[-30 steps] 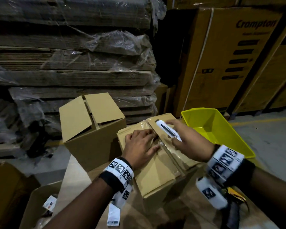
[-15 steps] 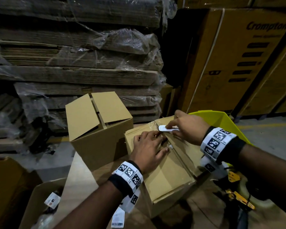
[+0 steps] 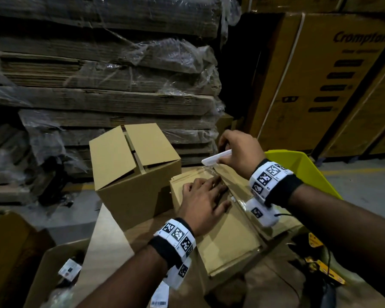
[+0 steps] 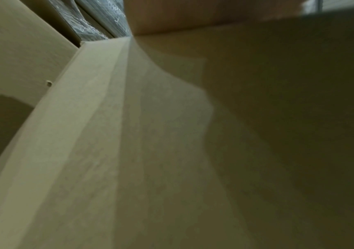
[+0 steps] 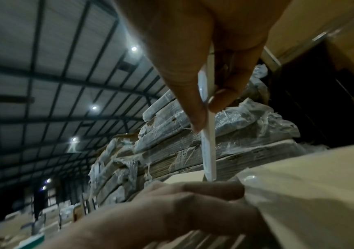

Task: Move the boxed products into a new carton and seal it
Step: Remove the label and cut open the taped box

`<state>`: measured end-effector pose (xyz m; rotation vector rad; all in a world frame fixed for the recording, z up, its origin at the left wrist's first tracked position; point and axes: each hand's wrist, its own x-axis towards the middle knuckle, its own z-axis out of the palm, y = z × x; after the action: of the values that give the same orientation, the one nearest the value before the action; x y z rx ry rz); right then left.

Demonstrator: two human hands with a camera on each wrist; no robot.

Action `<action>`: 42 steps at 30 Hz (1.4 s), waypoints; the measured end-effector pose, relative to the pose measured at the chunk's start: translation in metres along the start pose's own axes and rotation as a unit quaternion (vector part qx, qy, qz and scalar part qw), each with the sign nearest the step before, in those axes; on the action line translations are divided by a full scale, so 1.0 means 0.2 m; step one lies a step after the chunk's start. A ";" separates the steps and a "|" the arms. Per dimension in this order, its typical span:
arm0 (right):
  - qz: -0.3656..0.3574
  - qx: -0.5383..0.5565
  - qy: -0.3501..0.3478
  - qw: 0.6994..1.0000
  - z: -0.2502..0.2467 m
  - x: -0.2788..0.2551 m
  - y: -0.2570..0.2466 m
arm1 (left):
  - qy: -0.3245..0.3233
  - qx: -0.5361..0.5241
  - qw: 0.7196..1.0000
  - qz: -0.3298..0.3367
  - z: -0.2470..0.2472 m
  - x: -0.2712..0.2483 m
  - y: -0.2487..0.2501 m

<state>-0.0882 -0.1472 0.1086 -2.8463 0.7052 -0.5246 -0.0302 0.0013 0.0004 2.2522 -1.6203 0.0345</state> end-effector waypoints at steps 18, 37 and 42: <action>0.085 0.223 0.162 0.958 0.11 0.00 0.14 | -0.025 0.031 0.999 -0.004 -0.01 0.03 -0.02; 0.005 0.106 0.148 0.983 0.16 0.12 -0.04 | -0.016 0.023 1.000 0.005 0.00 0.03 -0.03; 0.037 0.160 0.191 0.968 0.12 0.11 -0.02 | -0.014 0.012 1.000 0.004 0.00 0.03 -0.03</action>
<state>-0.0595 -0.1527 0.0938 -2.4303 0.7051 -1.0851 -0.0230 -0.0028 -0.0006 2.2732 -1.6509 0.0247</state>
